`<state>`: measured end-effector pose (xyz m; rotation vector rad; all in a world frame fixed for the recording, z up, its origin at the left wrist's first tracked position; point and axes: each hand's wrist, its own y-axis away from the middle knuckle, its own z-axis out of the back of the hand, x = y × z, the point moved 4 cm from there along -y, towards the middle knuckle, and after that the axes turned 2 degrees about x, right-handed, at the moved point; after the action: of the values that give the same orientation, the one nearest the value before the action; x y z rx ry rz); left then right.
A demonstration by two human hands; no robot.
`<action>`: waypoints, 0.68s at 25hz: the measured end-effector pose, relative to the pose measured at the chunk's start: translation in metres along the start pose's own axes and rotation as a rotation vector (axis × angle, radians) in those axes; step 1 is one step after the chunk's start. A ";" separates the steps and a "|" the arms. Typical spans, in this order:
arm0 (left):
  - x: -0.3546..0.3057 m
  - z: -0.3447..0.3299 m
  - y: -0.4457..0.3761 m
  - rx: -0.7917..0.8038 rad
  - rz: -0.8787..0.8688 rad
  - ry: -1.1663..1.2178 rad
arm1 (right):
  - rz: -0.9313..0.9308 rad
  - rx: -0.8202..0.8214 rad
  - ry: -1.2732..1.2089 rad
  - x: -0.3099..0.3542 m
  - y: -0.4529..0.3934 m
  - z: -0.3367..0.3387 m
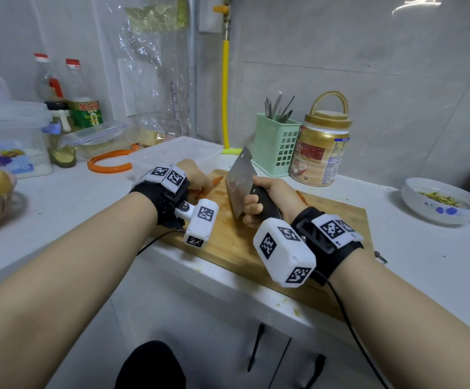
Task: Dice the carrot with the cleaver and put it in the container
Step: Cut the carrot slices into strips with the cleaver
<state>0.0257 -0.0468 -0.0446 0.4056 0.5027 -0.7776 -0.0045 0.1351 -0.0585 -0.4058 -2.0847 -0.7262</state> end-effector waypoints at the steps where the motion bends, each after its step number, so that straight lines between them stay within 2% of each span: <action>1: 0.001 0.001 0.000 -0.004 0.006 -0.004 | 0.004 -0.009 -0.009 -0.002 -0.001 0.001; 7: -0.012 -0.015 -0.001 0.031 -0.058 -0.006 | 0.023 -0.069 -0.020 -0.003 0.006 0.018; 17: -0.040 -0.040 -0.013 0.027 -0.168 -0.232 | 0.062 -0.195 -0.082 0.015 0.033 0.062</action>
<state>-0.0196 -0.0118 -0.0563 0.2960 0.3117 -0.9813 -0.0346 0.1998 -0.0632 -0.6148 -2.0742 -0.8929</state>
